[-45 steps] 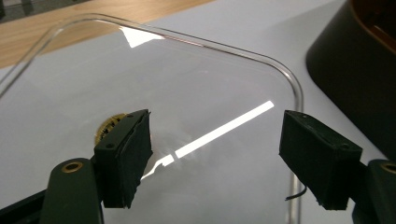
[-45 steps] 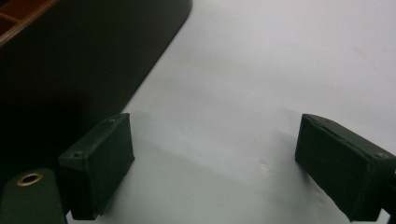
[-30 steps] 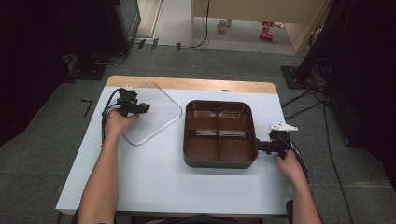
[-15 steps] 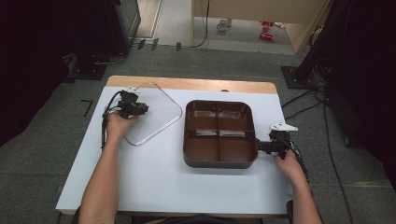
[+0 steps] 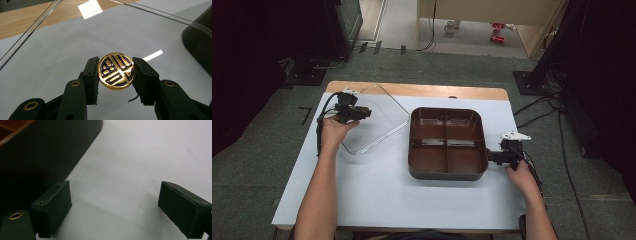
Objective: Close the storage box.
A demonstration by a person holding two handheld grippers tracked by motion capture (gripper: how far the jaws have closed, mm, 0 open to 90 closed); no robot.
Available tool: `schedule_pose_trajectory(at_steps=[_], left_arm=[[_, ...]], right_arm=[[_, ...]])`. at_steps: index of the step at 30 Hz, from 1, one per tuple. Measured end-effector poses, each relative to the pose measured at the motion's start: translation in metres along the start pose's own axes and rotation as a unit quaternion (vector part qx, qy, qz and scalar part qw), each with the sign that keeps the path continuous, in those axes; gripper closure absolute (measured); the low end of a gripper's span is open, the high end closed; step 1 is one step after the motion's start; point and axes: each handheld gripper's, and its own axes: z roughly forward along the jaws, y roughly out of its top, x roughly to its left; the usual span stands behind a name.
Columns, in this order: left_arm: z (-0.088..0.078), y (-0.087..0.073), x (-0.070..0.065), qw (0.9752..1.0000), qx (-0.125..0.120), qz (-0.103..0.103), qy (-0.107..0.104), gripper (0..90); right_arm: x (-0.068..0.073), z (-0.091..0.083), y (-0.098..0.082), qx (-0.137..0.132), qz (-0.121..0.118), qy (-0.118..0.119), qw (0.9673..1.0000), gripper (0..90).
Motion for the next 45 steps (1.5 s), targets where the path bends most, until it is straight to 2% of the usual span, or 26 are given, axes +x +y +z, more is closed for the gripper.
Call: schedule_pose_trajectory(at_steps=[4,9,14,17,22,25,26,28,30,31,32,33,35,36,38,39,40,41,43,44,45], left_arm=[[-0.008,0.005,-0.005,1.0000,-0.005,-0.001,0.007,59.5],[-0.022,0.011,-0.006,0.9998,-0.013,-0.013,-0.007,59.5],[-0.041,0.021,-0.015,0.9996,-0.024,-0.003,-0.016,59.5],[-0.047,0.025,-0.020,0.9993,-0.030,-0.001,-0.021,59.4],[-0.057,0.035,-0.039,0.9985,-0.040,0.017,-0.033,59.4],[-0.058,0.038,-0.045,0.9979,-0.043,0.022,-0.044,59.5],[-0.056,0.040,-0.053,0.9968,-0.045,0.031,-0.059,59.4],[-0.055,0.041,-0.057,0.9962,-0.046,0.036,-0.065,59.4],[-0.051,0.044,-0.069,0.9947,-0.044,0.050,-0.078,59.4],[-0.051,0.044,-0.069,0.9947,-0.044,0.050,-0.078,59.4],[-0.048,0.045,-0.077,0.9936,-0.043,0.059,-0.087,59.4],[-0.048,0.045,-0.077,0.9936,-0.043,0.059,-0.087,59.4],[-0.042,0.047,-0.090,0.9919,-0.040,0.074,-0.095,59.4],[-0.042,0.047,-0.090,0.9919,-0.040,0.074,-0.095,59.4],[-0.034,0.047,-0.104,0.9911,-0.032,0.087,-0.096,59.4],[-0.034,0.047,-0.104,0.9911,-0.032,0.087,-0.096,59.5],[-0.028,0.047,-0.113,0.9902,-0.031,0.095,-0.098,59.4],[-0.028,0.047,-0.113,0.9902,-0.031,0.095,-0.098,59.5],[-0.020,0.045,-0.124,0.9878,-0.029,0.111,-0.106,59.5],[-0.020,0.045,-0.124,0.9878,-0.029,0.111,-0.106,59.4],[-0.015,0.044,-0.130,0.9860,-0.027,0.120,-0.113,59.5]], right_arm=[[0.000,0.000,0.000,0.000,0.001,0.001,1.0000,11.0],[0.000,0.000,0.000,-0.001,-0.001,-0.001,1.0000,11.0],[0.000,0.000,0.000,0.000,0.000,0.000,1.0000,10.9],[0.000,0.000,0.000,0.000,0.000,0.000,1.0000,11.0],[0.000,0.000,0.000,-0.001,-0.001,-0.001,1.0000,11.0],[0.000,0.000,0.000,0.000,-0.001,-0.001,1.0000,10.9],[0.000,0.000,0.000,0.000,-0.001,-0.001,1.0000,11.0],[0.000,0.000,0.000,0.000,0.000,-0.001,1.0000,10.9],[0.000,0.000,0.000,0.000,0.000,-0.001,1.0000,11.0],[0.000,0.000,0.000,0.000,0.000,-0.001,1.0000,11.0],[0.000,0.000,0.000,0.000,-0.001,-0.001,1.0000,11.0],[0.000,0.000,0.000,0.000,-0.001,-0.001,1.0000,11.0],[0.000,0.000,0.000,0.000,0.000,-0.001,1.0000,11.0],[0.000,0.000,0.000,0.000,0.000,-0.001,1.0000,11.0],[0.000,0.000,0.000,0.000,0.000,-0.001,1.0000,11.0],[0.000,0.000,0.000,0.000,0.000,-0.001,1.0000,11.0],[0.000,0.000,0.000,0.000,-0.001,-0.001,1.0000,11.0],[0.000,0.000,0.000,0.000,0.000,0.000,1.0000,11.0],[0.000,0.000,0.000,0.000,0.000,0.000,1.0000,10.9],[0.000,0.000,0.000,0.000,-0.001,0.000,1.0000,11.0],[0.000,0.000,0.000,0.000,-0.001,0.000,1.0000,11.0]])
